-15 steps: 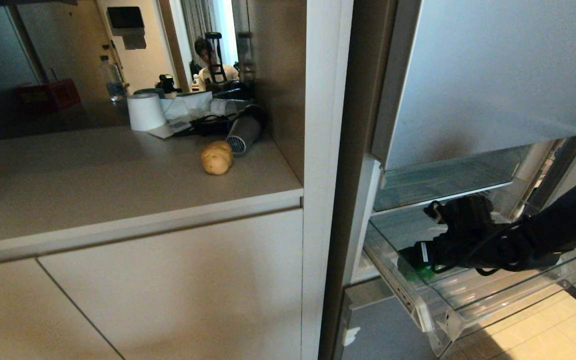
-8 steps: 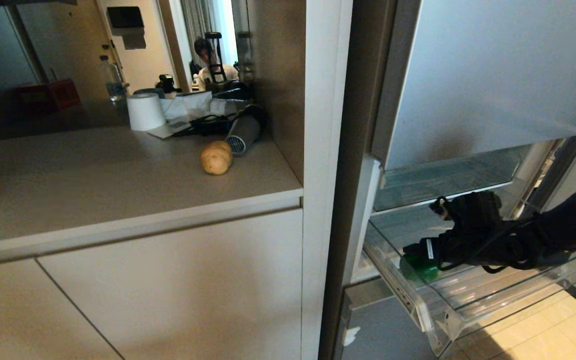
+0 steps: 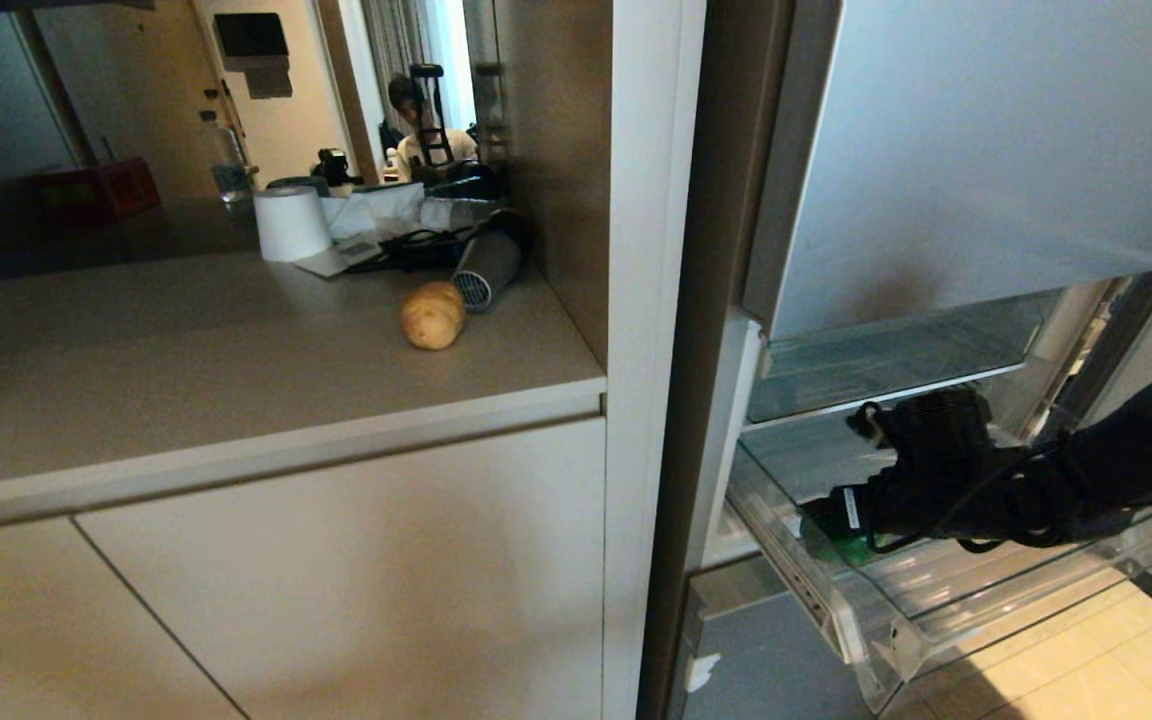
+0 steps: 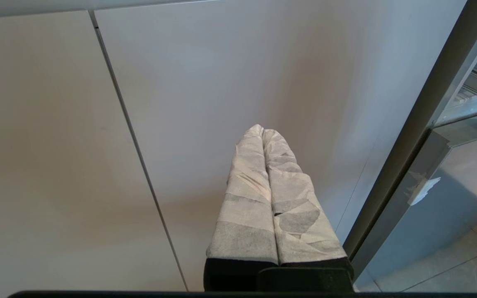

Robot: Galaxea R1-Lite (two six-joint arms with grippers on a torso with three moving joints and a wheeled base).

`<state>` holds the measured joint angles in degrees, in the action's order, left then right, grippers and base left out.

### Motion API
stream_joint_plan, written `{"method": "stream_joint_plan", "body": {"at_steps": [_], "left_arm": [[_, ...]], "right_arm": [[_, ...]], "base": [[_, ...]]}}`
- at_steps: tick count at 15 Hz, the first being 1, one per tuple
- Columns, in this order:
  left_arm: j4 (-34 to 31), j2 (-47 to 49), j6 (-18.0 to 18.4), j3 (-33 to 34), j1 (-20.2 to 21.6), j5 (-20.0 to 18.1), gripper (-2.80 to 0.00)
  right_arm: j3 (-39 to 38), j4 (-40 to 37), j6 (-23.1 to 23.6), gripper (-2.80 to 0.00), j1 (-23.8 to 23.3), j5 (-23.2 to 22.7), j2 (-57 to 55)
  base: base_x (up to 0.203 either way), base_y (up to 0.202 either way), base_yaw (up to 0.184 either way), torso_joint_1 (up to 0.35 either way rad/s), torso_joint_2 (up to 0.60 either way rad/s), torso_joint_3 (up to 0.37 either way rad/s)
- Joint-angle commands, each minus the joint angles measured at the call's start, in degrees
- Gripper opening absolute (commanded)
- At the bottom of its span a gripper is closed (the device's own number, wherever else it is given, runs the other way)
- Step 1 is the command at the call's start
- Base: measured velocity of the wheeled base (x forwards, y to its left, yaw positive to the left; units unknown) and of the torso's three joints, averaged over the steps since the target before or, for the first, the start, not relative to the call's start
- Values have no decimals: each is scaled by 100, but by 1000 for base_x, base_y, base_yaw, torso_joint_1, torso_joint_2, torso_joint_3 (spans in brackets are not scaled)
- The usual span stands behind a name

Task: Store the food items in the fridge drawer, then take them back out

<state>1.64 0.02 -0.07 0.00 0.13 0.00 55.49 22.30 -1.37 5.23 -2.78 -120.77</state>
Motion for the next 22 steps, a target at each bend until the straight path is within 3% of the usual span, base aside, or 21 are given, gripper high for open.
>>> {"method": "stream_joint_plan", "body": {"at_steps": [1, 22], "left_arm": [[3, 6, -1, 62, 4, 0, -280], [3, 6, -1, 62, 4, 0, -280]], "right_arm": [[-73, 3, 14, 0, 13, 5, -78], [155, 29, 14, 0, -26, 32, -447]], "base": [[0, 0, 0, 0, 0, 0], [0, 0, 0, 0, 0, 0]]}}
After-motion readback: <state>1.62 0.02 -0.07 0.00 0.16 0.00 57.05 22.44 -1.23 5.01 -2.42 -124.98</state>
